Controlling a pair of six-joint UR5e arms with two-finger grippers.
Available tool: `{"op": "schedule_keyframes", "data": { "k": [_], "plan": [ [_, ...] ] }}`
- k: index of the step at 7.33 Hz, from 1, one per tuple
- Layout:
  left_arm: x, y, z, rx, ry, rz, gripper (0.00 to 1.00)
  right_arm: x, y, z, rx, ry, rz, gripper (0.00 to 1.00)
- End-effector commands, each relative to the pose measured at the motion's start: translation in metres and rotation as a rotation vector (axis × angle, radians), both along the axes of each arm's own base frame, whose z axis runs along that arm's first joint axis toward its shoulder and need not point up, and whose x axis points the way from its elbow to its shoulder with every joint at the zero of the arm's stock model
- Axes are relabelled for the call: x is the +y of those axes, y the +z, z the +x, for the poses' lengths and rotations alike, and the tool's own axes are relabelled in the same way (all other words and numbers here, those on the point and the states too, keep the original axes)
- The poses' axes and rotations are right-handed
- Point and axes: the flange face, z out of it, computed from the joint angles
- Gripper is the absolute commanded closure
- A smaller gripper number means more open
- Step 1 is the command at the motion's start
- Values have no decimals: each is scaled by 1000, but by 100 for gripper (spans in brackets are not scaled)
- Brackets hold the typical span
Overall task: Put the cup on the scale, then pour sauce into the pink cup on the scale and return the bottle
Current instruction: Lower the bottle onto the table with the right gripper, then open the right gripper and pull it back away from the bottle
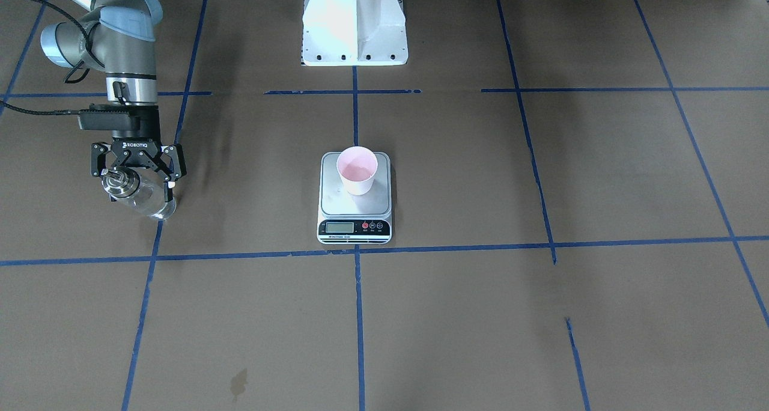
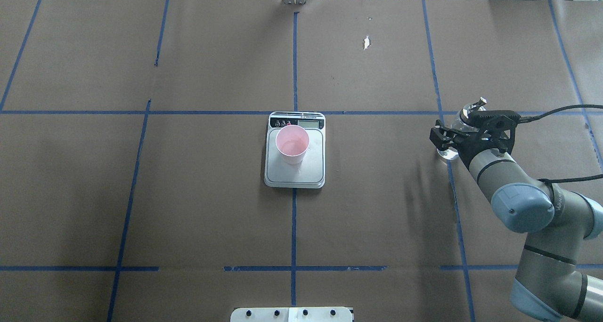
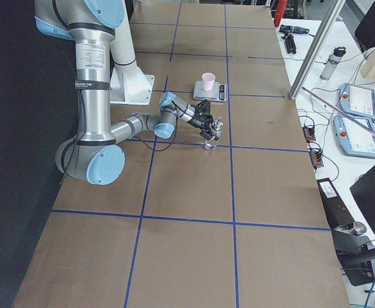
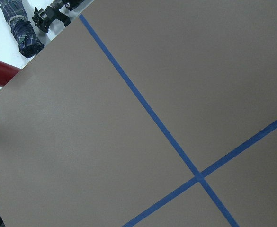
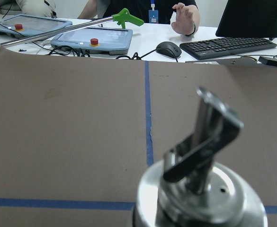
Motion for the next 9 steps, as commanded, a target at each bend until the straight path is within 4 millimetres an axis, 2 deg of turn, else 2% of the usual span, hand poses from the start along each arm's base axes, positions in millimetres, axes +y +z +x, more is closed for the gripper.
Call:
{"op": "schedule_keyframes", "data": {
  "k": [1, 3, 6, 9],
  "plan": [
    [0, -1, 0, 0, 0, 2, 0, 3, -1, 7, -2, 2, 1, 0],
    [0, -2, 0, 0, 0, 3, 0, 14, 0, 29, 2, 0, -2, 0],
    [0, -2, 0, 0, 0, 3, 0, 20, -4, 36, -4, -2, 0, 0],
    [0, -1, 0, 0, 0, 2, 0, 32, -8, 32, -6, -30, -1, 0]
  ]
}}
